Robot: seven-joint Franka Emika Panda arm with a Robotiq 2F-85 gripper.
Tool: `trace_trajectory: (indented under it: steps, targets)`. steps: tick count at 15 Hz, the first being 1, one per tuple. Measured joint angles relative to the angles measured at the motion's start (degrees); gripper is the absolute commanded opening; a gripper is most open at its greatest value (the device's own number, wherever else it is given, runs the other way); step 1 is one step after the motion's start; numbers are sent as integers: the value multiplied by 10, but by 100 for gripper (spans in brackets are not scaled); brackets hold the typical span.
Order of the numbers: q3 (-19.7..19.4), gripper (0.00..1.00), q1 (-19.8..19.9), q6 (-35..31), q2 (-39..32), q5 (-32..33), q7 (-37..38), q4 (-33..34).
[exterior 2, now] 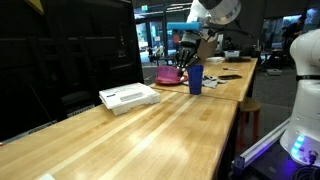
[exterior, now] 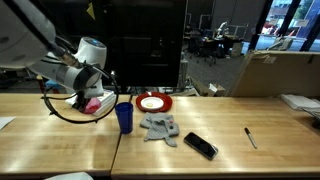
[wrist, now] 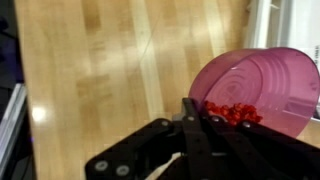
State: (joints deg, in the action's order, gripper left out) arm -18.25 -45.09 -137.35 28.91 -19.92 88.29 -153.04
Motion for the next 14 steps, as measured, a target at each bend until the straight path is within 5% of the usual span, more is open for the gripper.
trace_trajectory:
  steps: [3, 6, 9, 14]
  targets:
    - [57, 4, 62, 13, -5, -45, -32, -1]
    - [75, 1, 72, 11, -14, -51, -34, 0]
    - [113, 1, 105, -14, -24, -153, -138, 0]
    - [80, 1, 61, -62, -68, -310, -345, 16]
